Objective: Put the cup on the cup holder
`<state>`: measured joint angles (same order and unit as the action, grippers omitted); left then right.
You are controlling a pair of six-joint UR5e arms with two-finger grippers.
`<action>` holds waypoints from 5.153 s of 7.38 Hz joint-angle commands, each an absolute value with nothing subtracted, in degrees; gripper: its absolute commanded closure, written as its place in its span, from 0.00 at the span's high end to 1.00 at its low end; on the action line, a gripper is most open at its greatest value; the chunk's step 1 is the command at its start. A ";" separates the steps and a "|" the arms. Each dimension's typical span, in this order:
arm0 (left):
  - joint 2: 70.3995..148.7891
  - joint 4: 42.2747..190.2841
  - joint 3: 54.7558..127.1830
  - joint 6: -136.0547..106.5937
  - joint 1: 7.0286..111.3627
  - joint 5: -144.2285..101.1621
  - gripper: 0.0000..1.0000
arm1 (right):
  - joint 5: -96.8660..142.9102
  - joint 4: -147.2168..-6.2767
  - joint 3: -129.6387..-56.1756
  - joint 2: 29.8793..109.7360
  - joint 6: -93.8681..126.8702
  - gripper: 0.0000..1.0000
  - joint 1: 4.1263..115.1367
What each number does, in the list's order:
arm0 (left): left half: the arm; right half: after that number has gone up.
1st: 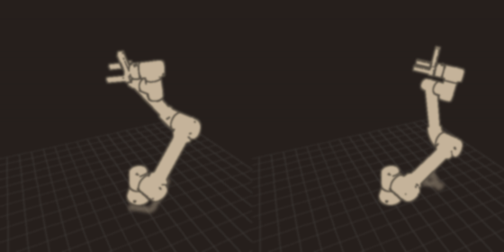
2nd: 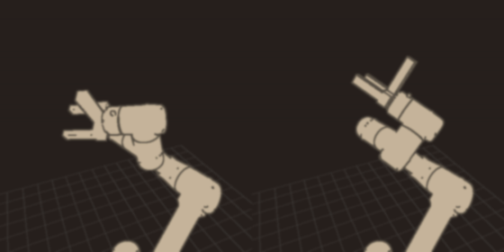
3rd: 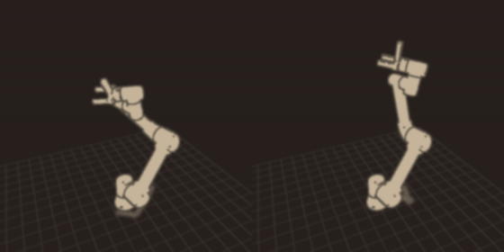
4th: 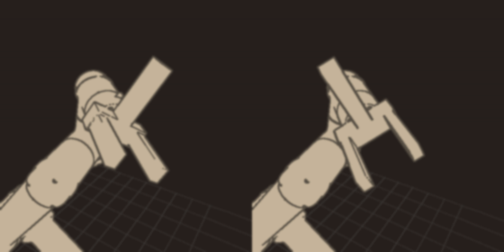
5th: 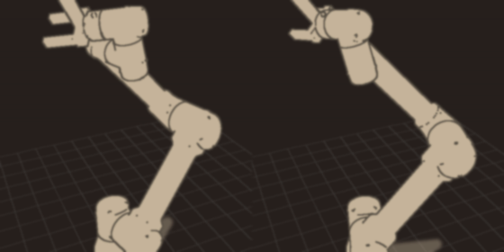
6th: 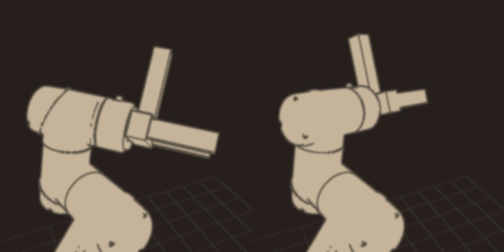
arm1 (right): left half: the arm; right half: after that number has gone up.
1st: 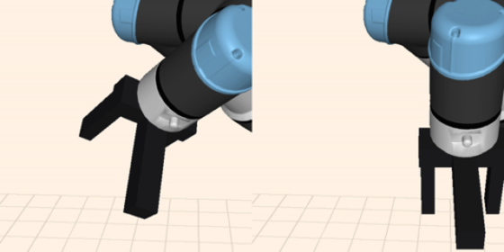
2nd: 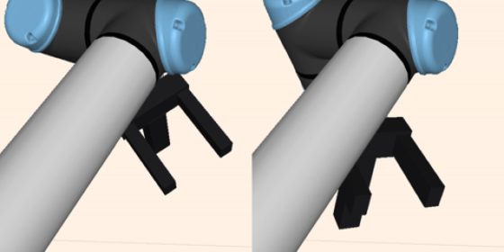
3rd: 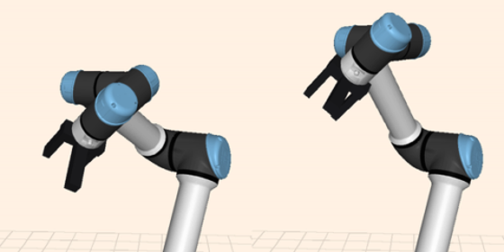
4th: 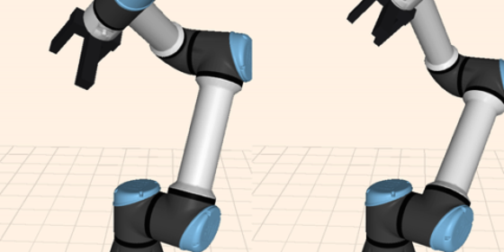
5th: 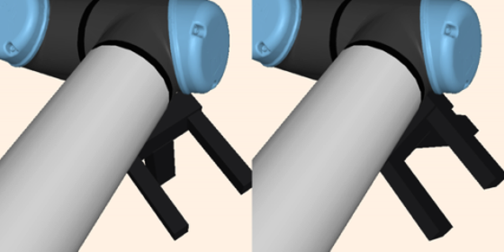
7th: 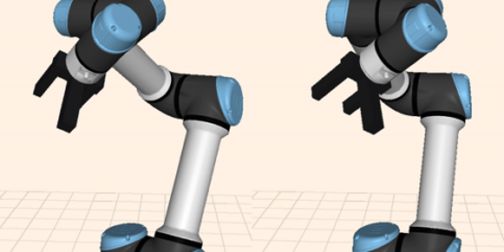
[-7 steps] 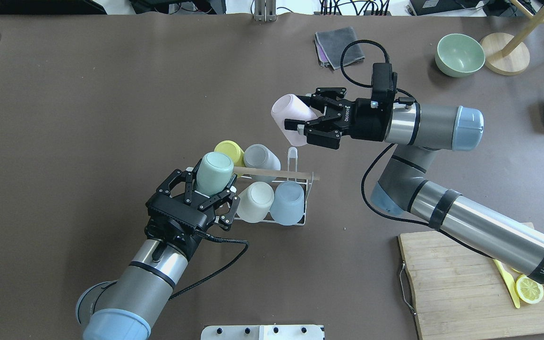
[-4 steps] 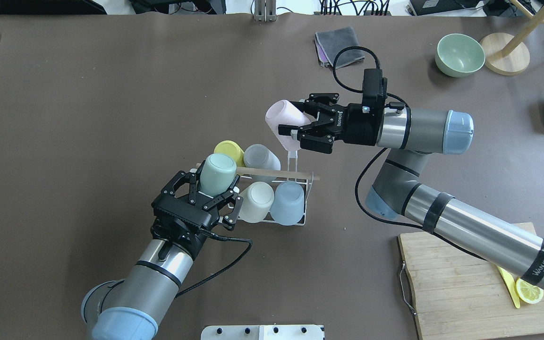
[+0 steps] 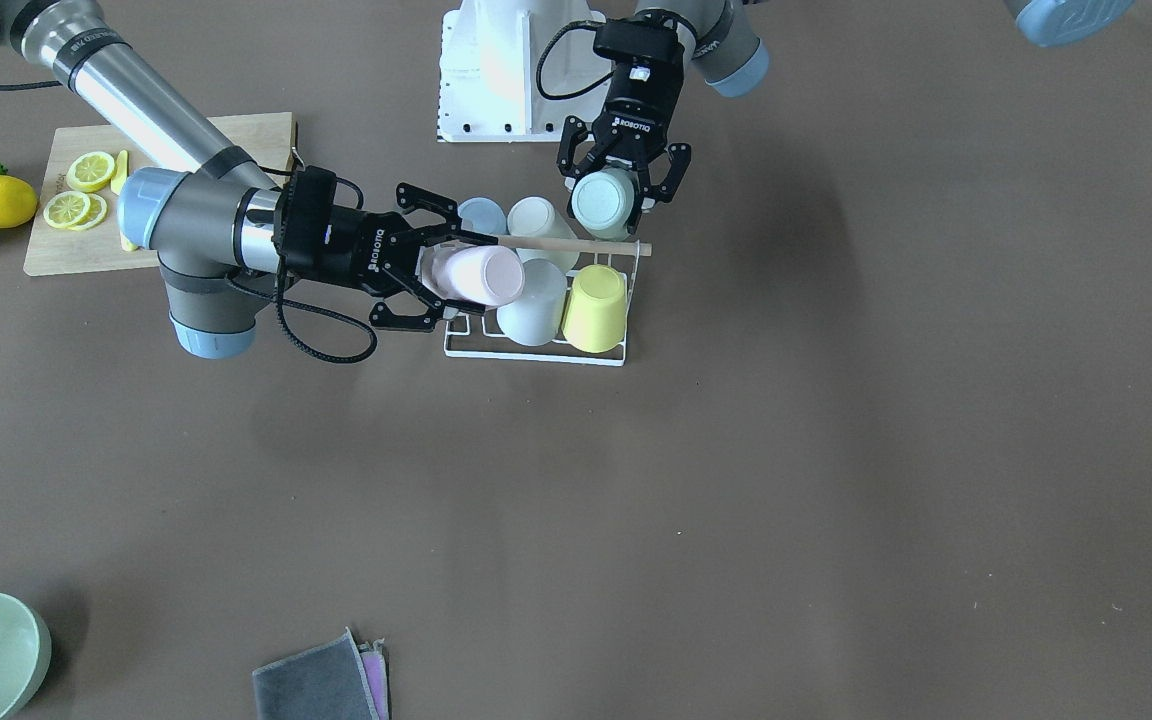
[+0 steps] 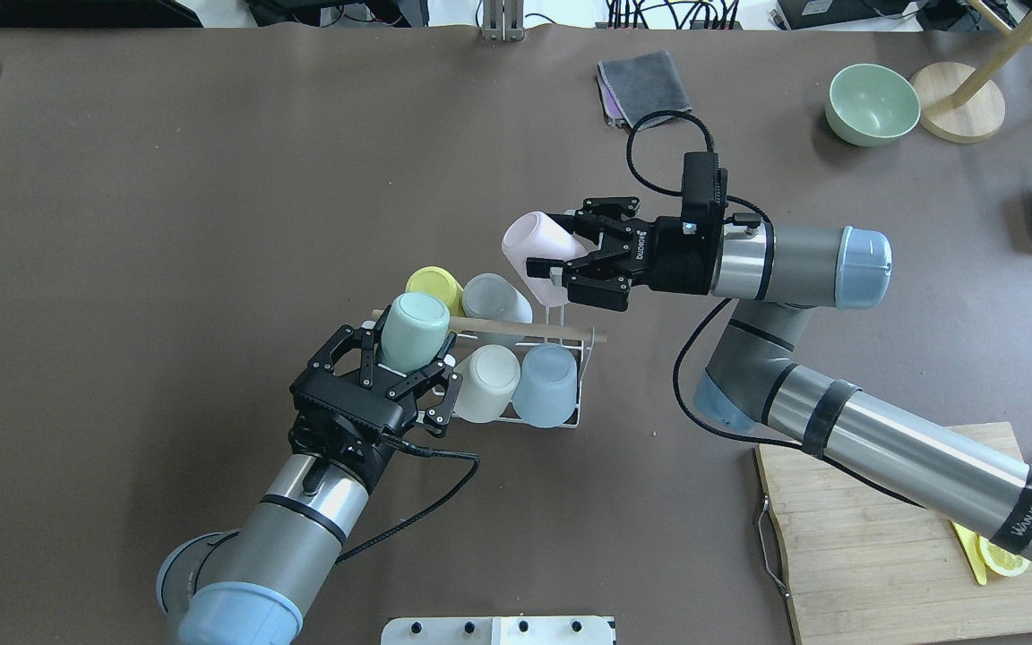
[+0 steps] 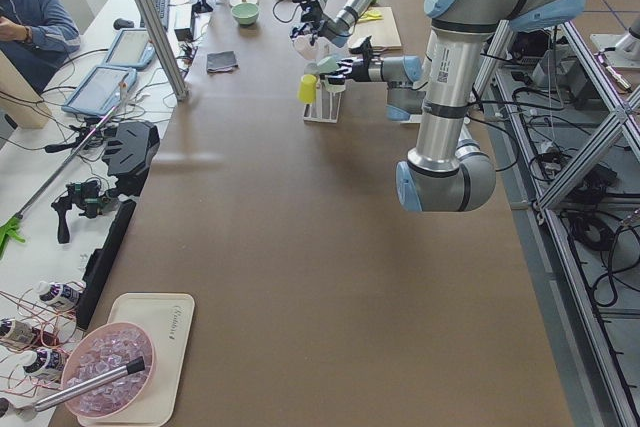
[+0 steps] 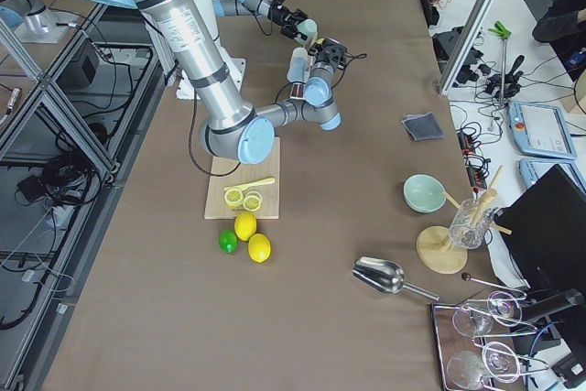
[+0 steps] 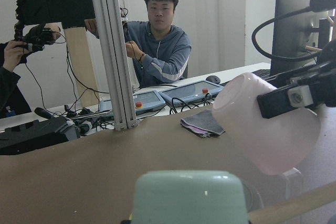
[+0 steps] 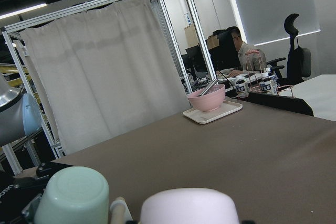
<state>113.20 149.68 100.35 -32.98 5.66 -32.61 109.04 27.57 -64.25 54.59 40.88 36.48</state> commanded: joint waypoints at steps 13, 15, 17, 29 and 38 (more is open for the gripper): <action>111.89 148.37 109.22 -28.57 12.20 -46.79 0.98 | 109.69 29.53 -64.51 56.51 39.55 0.22 36.12; 109.26 142.33 113.19 -29.17 18.60 -57.25 0.98 | 109.60 31.27 -64.69 56.60 39.64 1.00 36.21; 108.02 134.43 113.73 -32.41 29.47 -73.90 0.98 | 109.69 31.55 -64.69 56.51 39.64 1.00 36.30; 98.01 88.68 85.64 -6.18 88.74 -136.55 0.98 | 107.58 -28.37 -80.56 65.90 42.80 1.00 59.23; 98.00 86.75 83.23 -5.89 88.77 -137.21 0.98 | 116.19 -89.18 -110.19 86.61 37.18 1.00 70.09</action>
